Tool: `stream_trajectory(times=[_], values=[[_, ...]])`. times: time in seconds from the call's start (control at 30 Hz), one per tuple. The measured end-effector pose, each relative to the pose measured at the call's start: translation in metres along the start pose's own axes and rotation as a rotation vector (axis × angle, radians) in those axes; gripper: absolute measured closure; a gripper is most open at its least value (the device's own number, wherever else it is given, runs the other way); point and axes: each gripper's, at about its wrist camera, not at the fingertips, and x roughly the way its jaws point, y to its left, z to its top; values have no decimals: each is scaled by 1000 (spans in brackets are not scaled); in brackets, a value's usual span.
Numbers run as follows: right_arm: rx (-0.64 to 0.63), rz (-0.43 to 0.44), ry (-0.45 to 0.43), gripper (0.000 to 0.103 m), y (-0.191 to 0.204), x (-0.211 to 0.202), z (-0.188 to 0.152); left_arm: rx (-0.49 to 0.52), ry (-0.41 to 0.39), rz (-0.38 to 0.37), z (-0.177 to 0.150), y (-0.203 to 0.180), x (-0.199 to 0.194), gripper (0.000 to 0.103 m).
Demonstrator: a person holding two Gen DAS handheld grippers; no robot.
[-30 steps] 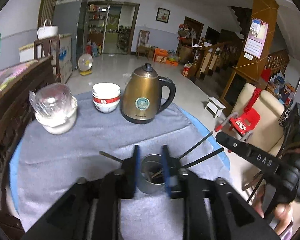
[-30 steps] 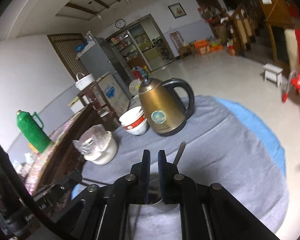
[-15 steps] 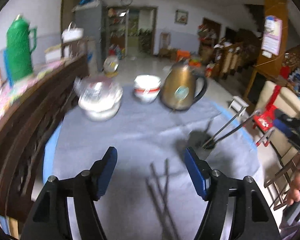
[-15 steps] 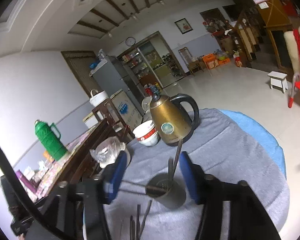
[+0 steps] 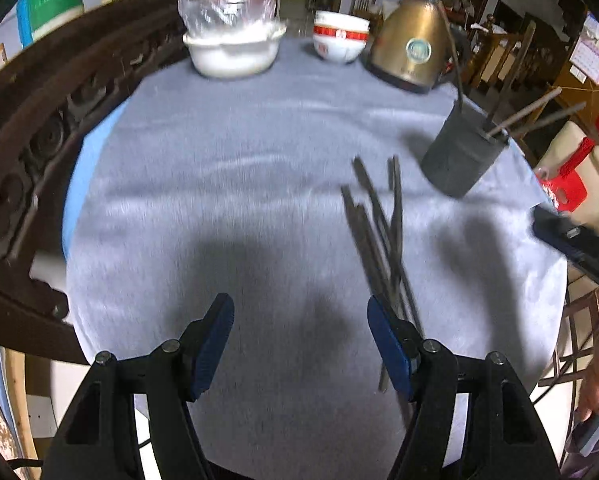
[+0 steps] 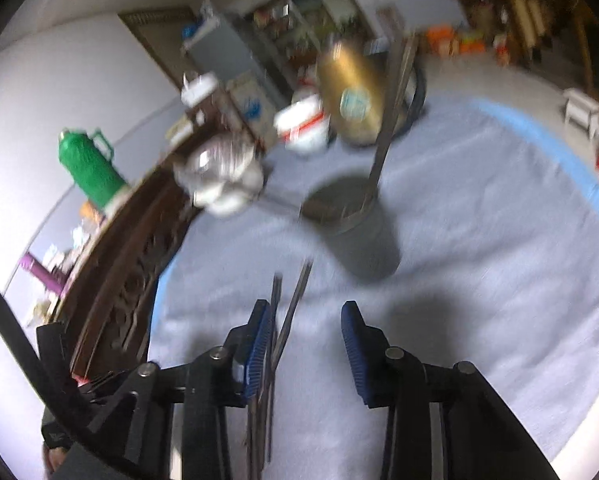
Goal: Organize utensils
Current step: 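Grasp a dark chopstick with the right tool while the left tool grasps another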
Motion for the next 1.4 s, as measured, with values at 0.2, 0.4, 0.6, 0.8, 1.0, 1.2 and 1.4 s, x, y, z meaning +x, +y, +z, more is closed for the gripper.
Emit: stream_trajectory(times=[0.2,0.4,0.6,0.8,1.0,1.2,1.4], values=[[-28,10,210,67,16,68,-32,-22,14,-3,-9,11,7,33],[-75,-8,308,74,31,95,-53,-51,18,0,-11,25,9,33],[-138,-66,330,82,40,106,-65,-37,38,-24,-12,20,13,33],[-158,-105,320,95,38,108,-63,-12,77,-57,-3,5,25,33],[-83,-137,310,96,12,90,-58,30,132,-91,7,-21,48,33],[14,-137,306,96,-14,73,-62,39,160,-115,11,-36,62,33],[70,-100,314,96,-29,63,-66,55,135,-126,20,-38,72,67]])
